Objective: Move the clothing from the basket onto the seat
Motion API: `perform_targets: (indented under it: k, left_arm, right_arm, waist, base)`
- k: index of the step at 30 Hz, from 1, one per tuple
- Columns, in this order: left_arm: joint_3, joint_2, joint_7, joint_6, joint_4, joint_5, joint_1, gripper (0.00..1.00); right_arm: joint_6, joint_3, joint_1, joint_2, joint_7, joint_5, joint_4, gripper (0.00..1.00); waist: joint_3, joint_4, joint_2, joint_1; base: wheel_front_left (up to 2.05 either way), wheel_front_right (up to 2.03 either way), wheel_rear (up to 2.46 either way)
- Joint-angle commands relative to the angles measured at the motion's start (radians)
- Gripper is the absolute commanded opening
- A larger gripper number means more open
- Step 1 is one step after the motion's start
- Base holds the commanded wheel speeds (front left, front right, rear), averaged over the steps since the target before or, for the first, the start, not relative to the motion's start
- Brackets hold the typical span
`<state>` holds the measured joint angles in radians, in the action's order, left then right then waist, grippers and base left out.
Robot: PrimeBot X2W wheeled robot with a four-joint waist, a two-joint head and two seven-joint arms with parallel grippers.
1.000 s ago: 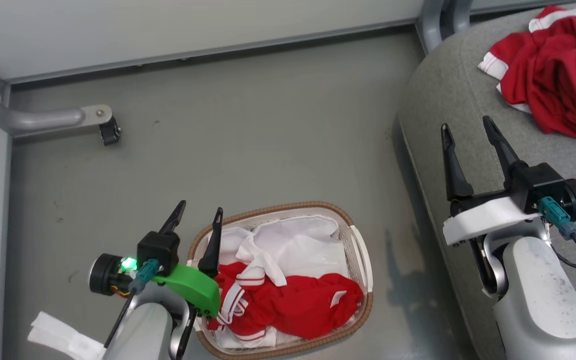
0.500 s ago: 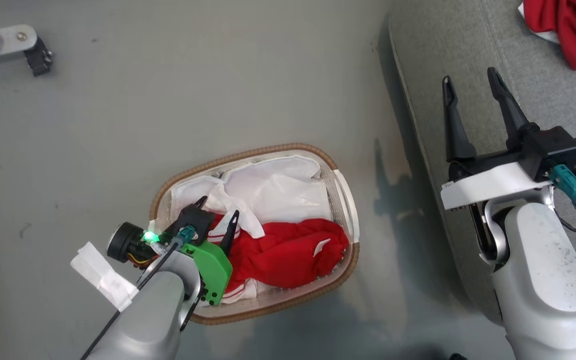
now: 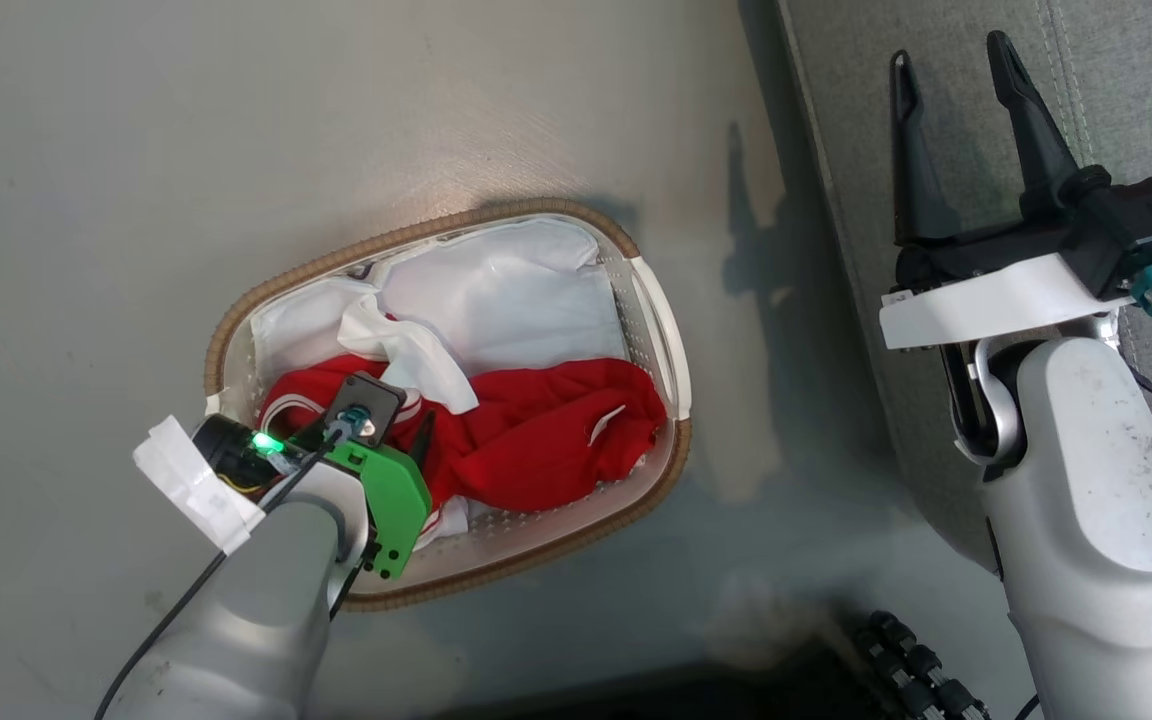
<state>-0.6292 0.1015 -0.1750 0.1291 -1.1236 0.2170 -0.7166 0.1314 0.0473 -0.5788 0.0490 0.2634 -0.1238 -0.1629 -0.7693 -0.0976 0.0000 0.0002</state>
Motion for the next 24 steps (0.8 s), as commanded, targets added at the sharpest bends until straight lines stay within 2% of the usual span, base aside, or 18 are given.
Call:
perform_targets:
  k: [1,8,9,10,12,13,20,24]
  left_arm:
    - [-0.007,0.01,0.015,0.002,-0.017,0.013,-0.025,1.0]
    - [-0.043,0.023,0.039,0.002,-0.071,0.052,-0.069,0.98]
    - [-0.047,0.022,0.038,0.002,-0.077,0.057,-0.073,0.85]
    - [-0.05,0.02,0.038,0.002,-0.081,0.061,-0.075,0.49]
    - [-0.056,0.014,0.038,0.002,-0.09,0.072,-0.074,0.12]
    - [-0.061,0.011,0.036,0.002,-0.092,0.078,-0.071,0.0]
    - [-0.101,0.004,-0.005,0.002,-0.094,0.109,-0.05,0.0]
    - [-0.126,0.0,-0.053,0.002,-0.074,0.123,-0.034,0.0]
  right_arm:
    - [-0.001,0.002,-0.015,0.003,0.002,-0.002,0.005,1.0]
    - [-0.001,0.015,-0.036,0.003,0.002,-0.014,0.006,1.0]
    - [-0.001,0.018,-0.039,0.003,0.002,-0.016,0.006,1.0]
    - [-0.001,0.02,-0.041,0.003,0.002,-0.017,0.005,1.0]
    - [-0.001,0.024,-0.043,0.003,0.002,-0.018,0.003,1.0]
    - [-0.001,0.026,-0.042,0.003,0.002,-0.018,0.001,1.0]
    - [-0.001,0.027,-0.017,0.003,0.002,-0.005,-0.015,1.0]
    - [-0.001,0.024,0.01,0.003,0.002,0.009,-0.03,1.0]
  waist:
    - [-0.054,-0.025,0.0,-0.0002]
    - [-0.08,-0.035,0.0,-0.0002]
    - [-0.081,-0.037,0.0,-0.0002]
    - [-0.081,-0.038,0.0,-0.0002]
    - [-0.077,-0.04,0.0,-0.0002]
    - [-0.074,-0.04,0.0,-0.0002]
    - [-0.026,-0.03,0.0,-0.0002]
    - [0.037,-0.008,0.0,-0.0002]
  base:
    - [0.0,0.0,0.0]
    - [0.0,0.0,0.0]
    - [0.0,0.0,0.0]
    - [0.0,0.0,0.0]
    - [0.0,0.0,0.0]
    - [0.0,0.0,0.0]
    - [0.0,0.0,0.0]
    - [0.0,0.0,0.0]
